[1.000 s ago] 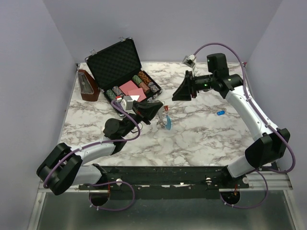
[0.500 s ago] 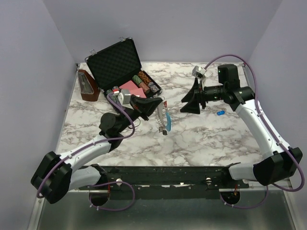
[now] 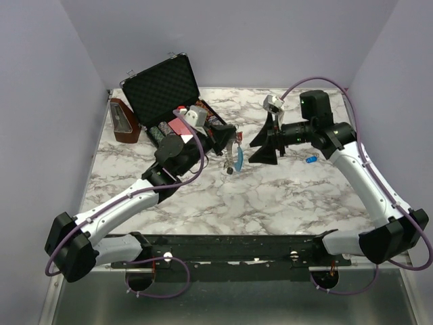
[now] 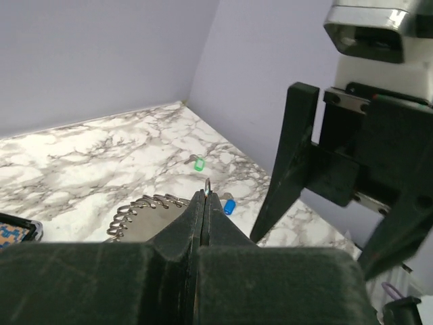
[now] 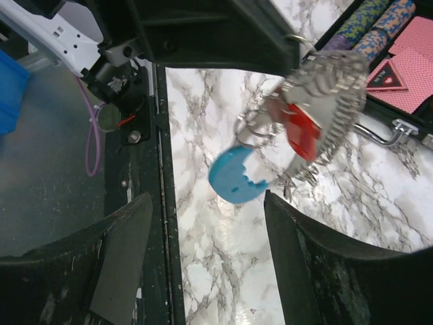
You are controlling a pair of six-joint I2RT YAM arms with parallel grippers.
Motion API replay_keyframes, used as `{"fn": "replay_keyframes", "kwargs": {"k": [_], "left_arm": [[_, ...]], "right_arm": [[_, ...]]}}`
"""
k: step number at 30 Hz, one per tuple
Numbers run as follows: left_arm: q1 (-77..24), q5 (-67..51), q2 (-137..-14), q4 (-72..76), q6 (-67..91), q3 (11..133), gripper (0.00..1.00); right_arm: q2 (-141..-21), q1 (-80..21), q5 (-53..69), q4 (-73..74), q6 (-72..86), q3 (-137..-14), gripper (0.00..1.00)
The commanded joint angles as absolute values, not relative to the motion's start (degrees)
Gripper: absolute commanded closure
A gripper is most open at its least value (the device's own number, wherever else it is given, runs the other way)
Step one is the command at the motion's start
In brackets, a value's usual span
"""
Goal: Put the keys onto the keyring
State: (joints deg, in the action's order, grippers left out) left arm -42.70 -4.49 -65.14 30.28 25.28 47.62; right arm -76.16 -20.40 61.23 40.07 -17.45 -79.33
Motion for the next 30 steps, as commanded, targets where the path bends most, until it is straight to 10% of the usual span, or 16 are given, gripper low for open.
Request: {"fn": "replay_keyframes", "kwargs": {"k": [1,12,19,30], "left_arm": [[-45.70,6.22,-67.93,25.41,21.62,53.78,1.00],[-49.22,16.96,-73.47,24.35,22.67,60.64,1.00],[-49.48,18.37,-74.88,22.94,24.17,62.23,1.00],[-49.48,18.46,-75.41,22.67,25.66,62.58,1.00]], "right_arm": [[-73.83,-23.81,54.25,37.89,-14.86,-77.26,0.25],[-73.13,-26.46,33.95,29.54,-10.29,-74.18,0.26],[-73.92,-26.54,31.11,26.46,-8.61,-74.01,0.49],[-77.16,-27.25,30.41,23.82,-9.05,-73.92,0.47]]}}
